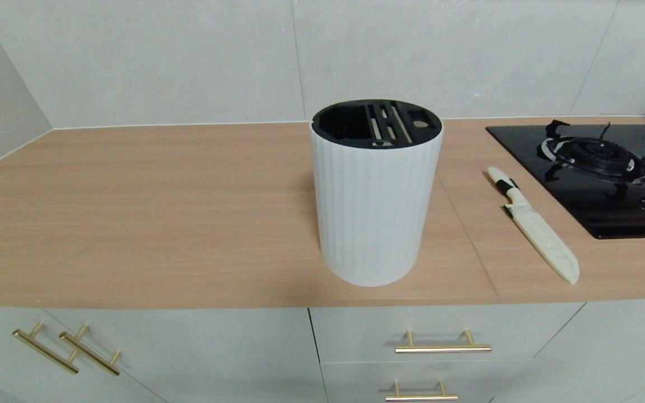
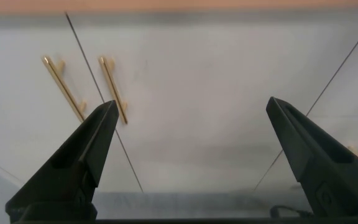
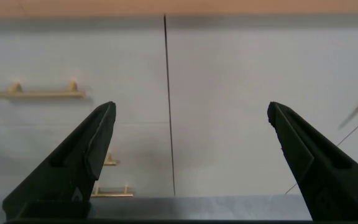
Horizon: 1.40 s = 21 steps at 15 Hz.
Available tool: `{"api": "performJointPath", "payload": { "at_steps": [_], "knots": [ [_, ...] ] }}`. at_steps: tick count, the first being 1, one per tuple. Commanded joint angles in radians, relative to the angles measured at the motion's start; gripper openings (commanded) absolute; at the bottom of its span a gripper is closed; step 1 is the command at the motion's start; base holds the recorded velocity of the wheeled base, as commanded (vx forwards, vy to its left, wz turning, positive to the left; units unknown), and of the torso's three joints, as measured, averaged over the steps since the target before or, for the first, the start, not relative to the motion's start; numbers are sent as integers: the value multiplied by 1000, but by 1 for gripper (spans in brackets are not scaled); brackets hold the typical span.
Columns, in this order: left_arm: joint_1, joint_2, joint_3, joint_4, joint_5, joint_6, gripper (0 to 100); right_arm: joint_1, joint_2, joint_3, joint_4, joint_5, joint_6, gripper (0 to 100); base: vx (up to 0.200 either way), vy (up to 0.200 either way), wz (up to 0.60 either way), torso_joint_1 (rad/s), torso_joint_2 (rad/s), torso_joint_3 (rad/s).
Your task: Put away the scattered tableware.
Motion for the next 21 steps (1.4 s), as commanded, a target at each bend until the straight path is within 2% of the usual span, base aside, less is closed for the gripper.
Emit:
{"api": "performJointPath", "payload": {
  "at_steps": [1, 21],
  "knots": [
    [0, 1, 0, 0, 1, 0, 100, 0, 1, 0, 0, 0, 0, 100, 0, 0, 0, 217, -486, -281],
    [0, 1, 0, 0, 1, 0, 100, 0, 1, 0, 0, -1, 0, 100, 0, 0, 0, 245, -525, -283]
  ]
}}
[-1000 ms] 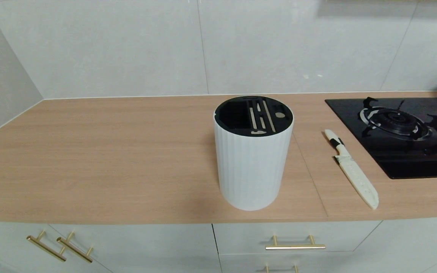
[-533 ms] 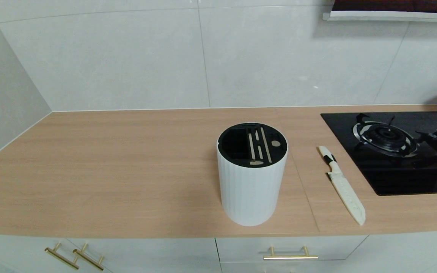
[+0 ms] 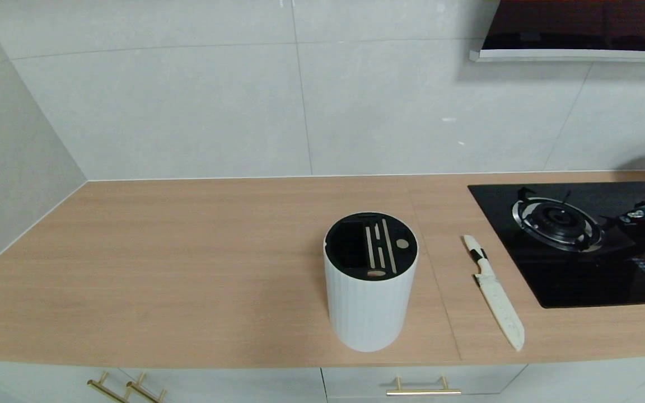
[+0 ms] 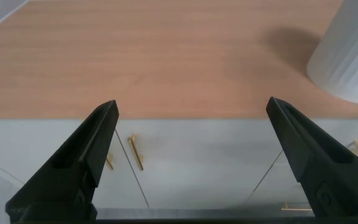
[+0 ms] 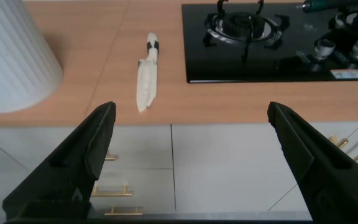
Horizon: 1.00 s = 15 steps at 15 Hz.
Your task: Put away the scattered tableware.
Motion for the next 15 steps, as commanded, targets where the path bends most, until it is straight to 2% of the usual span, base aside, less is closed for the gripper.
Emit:
{"api": "performJointPath", "payload": {
  "at_steps": [1, 11, 13, 15],
  "knots": [
    [0, 1, 0, 0, 0, 0, 100, 0, 1, 0, 0, 0, -1, 100, 0, 0, 0, 163, -369, -178],
    [0, 1, 0, 0, 0, 0, 100, 0, 1, 2, 0, 0, -7, 100, 0, 0, 0, 5, -11, -7],
    [0, 1, 0, 0, 0, 0, 100, 0, 1, 0, -2, -1, -50, 100, 0, 0, 0, 0, 0, 0],
    [0, 1, 0, 0, 0, -2, 100, 14, 58, -132, -28, 19, -41, 100, 0, 0, 0, 0, 0, 0]
  ]
}}
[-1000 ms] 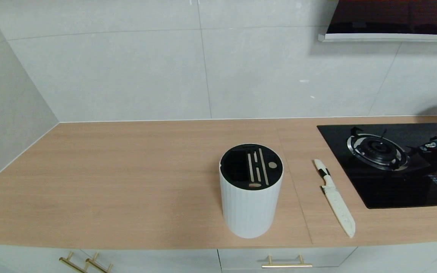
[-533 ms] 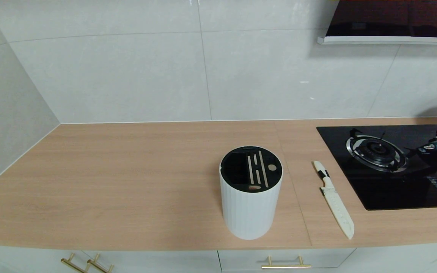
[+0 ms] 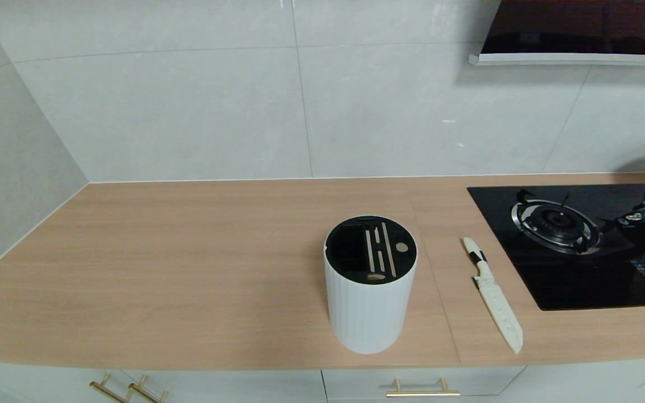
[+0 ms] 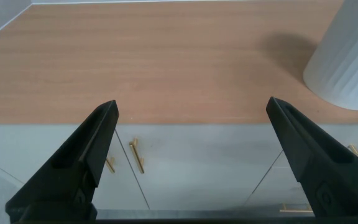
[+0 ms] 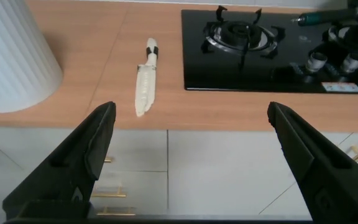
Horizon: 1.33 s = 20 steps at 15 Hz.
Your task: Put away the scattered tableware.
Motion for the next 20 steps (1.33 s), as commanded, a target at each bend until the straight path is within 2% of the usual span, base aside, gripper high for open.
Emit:
{"api": "performJointPath", "payload": {
  "at_steps": [1, 6, 7, 10, 12, 13, 14, 17, 20],
  "knots": [
    [0, 1, 0, 0, 0, 0, 100, 37, 139, -156, -15, 28, 10, 100, 0, 0, 0, 0, 0, 0],
    [0, 1, 0, 0, 0, -1, 100, 54, 500, -282, -22, 61, 8, 100, 0, 0, 0, 0, 0, 0],
    [0, 1, 0, 0, 0, -1, 100, 54, 622, -323, -39, 94, 8, 100, 0, 0, 0, 0, 0, 0],
    [0, 1, 0, 0, 0, -1, 100, 57, 963, -353, -208, 139, 5, 100, 0, 0, 0, 0, 0, 0],
    [0, 1, 0, 0, 0, -1, 100, 86, 1303, -368, -437, 124, 11, 100, 0, 0, 0, 0, 0, 0],
    [0, 1, 0, 0, 0, -1, 100, 100, 1408, -391, -483, 122, 13, 100, 0, 0, 0, 0, 0, 0],
    [0, 1, 0, 0, 0, -1, 100, 106, 1438, -402, -492, 122, 13, 100, 0, 0, 0, 0, 0, 0],
    [0, 1, 0, 0, 0, -1, 100, 135, 1713, -538, -565, 119, 11, 100, 0, 0, 0, 0, 0, 0],
    [0, 1, 0, 0, 0, -1, 100, 144, 1850, -590, -599, 120, 14, 100, 0, 0, 0, 0, 0, 0]
  ]
}}
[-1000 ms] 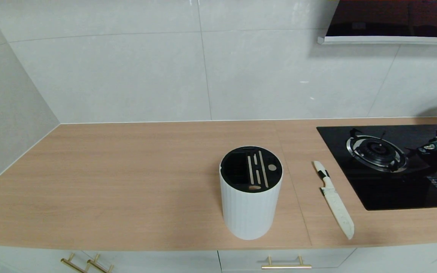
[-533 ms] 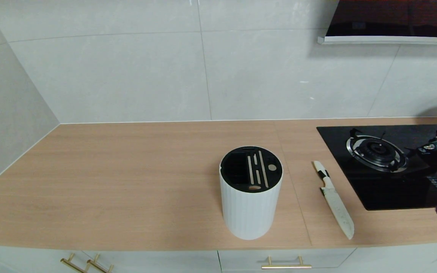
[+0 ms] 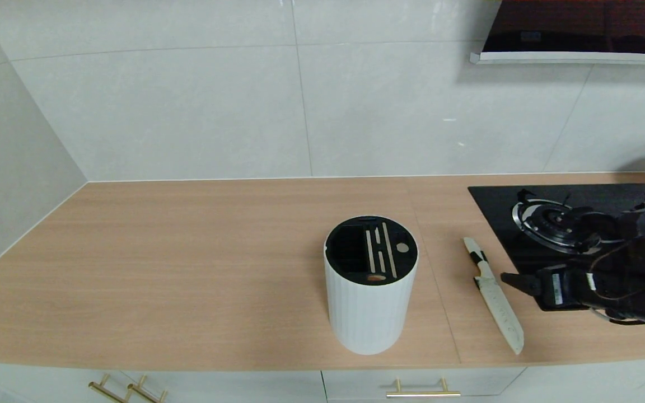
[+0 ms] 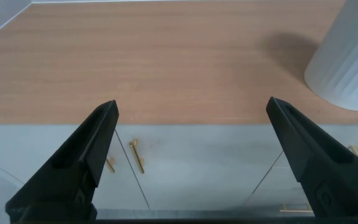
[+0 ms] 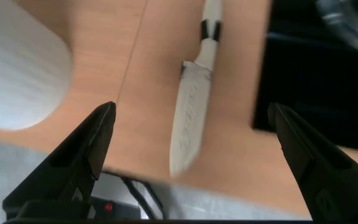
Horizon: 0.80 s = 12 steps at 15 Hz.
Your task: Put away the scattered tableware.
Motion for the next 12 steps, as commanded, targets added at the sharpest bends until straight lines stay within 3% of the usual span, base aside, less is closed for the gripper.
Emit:
{"api": "performJointPath", "payload": {
  "at_steps": [1, 4, 12],
  "knots": [
    [0, 1, 0, 0, 0, 0, 100, 18, 240, -66, -81, -1, 1, 100, 0, 0, 0, 0, 0, 0],
    [0, 1, 0, 0, 0, 0, 100, 33, 359, -89, -234, -88, 9, 100, 0, 0, 0, 0, 0, 0],
    [0, 1, 0, 0, 0, 0, 100, 50, 430, -115, -251, -124, 6, 100, 0, 0, 0, 0, 0, 0]
  ]
}}
